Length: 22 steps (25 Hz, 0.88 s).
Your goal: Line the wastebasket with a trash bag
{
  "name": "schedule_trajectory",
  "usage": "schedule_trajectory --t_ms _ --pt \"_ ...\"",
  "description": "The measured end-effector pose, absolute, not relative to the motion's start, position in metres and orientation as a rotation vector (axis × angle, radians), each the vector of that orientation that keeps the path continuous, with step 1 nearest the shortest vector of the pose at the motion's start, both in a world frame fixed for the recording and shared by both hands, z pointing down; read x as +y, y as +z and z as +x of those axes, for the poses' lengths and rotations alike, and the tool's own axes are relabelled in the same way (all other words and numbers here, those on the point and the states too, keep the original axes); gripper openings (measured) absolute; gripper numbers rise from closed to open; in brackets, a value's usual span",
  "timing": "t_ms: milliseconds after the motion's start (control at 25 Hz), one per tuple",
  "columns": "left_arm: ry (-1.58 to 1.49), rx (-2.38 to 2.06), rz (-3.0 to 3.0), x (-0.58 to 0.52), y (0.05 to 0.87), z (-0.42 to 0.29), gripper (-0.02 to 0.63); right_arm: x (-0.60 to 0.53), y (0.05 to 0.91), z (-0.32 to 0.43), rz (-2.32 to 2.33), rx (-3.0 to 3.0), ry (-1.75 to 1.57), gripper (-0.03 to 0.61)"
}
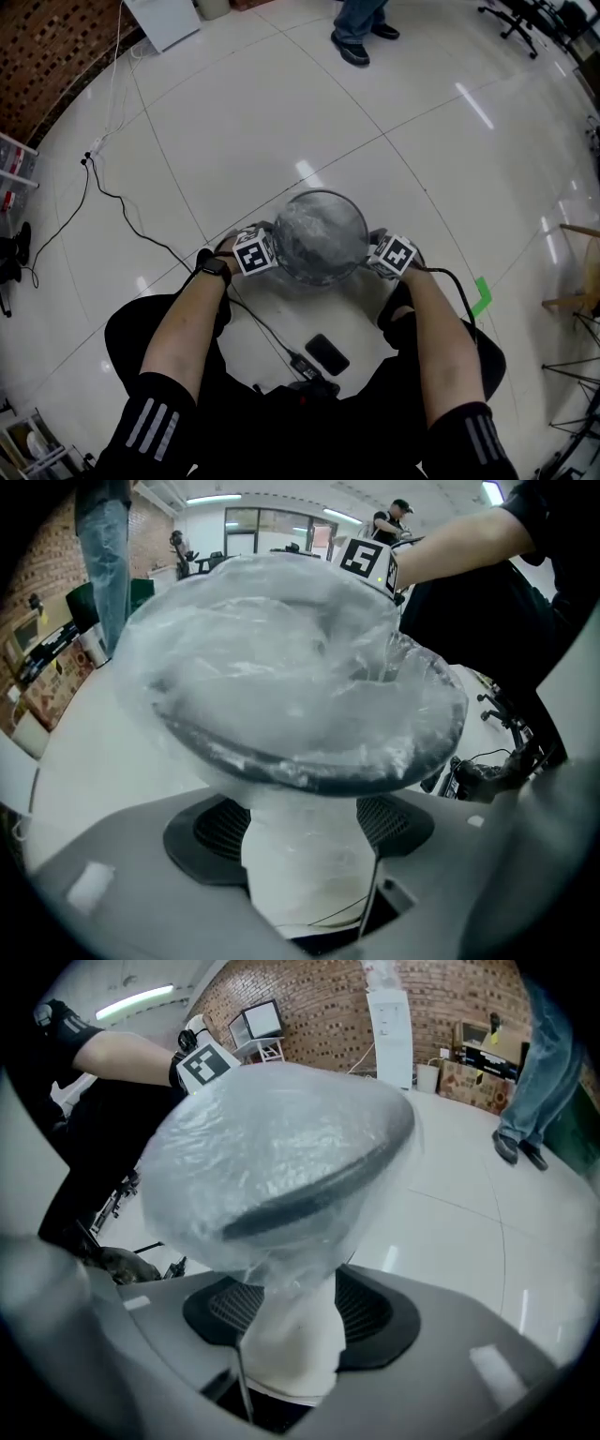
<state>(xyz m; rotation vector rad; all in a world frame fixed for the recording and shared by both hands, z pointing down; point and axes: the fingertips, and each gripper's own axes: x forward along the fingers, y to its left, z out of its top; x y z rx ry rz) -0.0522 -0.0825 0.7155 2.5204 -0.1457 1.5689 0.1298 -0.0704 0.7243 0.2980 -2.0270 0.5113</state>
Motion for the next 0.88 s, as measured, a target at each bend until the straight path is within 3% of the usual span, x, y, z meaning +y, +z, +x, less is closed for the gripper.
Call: schedule_trajectory --t_ms 320,640,880 --pt "1.599 -0.086 2.456 -0.081 0.723 -0.067 0.35 -0.064 0.734 0.155 0.226 -1.924 0.498 0.245" --pt "1.716 -0.157 2.341 -0.106 0.684 -0.126 0.342 -0.111 0.66 0.205 0.33 -1.916 0.479 0.244" --pt "1.691 -0.141 2.406 -0.126 0.636 -0.115 0.325 -0.132 0.623 0.228 0.34 -1.839 0.393 0.242"
